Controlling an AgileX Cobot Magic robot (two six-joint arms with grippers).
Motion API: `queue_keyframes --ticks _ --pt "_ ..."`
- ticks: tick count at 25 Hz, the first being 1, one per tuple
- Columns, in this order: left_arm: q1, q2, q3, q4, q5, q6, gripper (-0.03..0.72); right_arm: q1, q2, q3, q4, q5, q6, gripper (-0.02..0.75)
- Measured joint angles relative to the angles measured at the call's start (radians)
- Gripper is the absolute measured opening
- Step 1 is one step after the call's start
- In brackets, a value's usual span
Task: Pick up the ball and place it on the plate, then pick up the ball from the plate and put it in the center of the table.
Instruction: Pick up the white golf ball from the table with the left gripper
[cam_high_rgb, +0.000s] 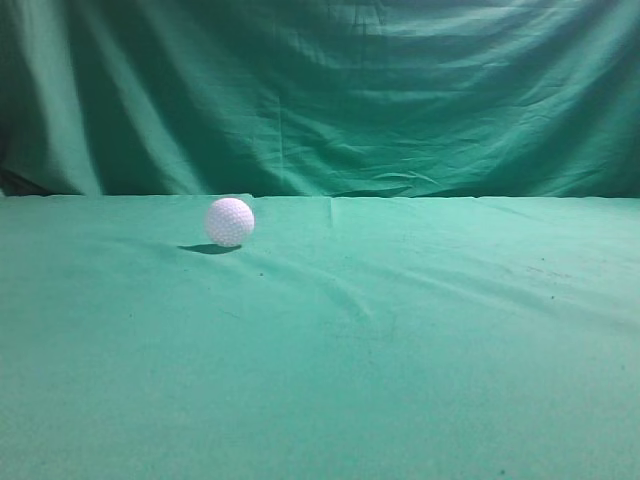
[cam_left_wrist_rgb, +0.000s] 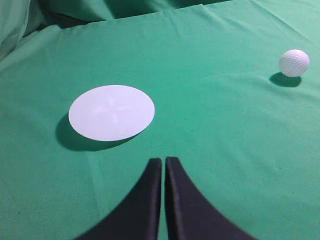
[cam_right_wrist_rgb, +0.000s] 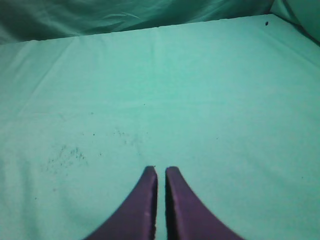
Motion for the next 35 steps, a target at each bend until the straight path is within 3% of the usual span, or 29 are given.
queue_keyframes --ticks 21,28,35 --pt "0.000 0.000 0.000 0.000 -0.009 0.000 0.000 0.000 0.000 0.000 0.000 0.000 0.000 0.046" --pt "0.000 0.000 0.000 -0.086 -0.271 -0.002 0.000 0.000 0.000 0.000 0.000 0.000 0.000 0.046" --pt "0.000 0.000 0.000 -0.114 -0.325 -0.021 0.000 0.000 0.000 0.000 0.000 0.000 0.000 0.046"
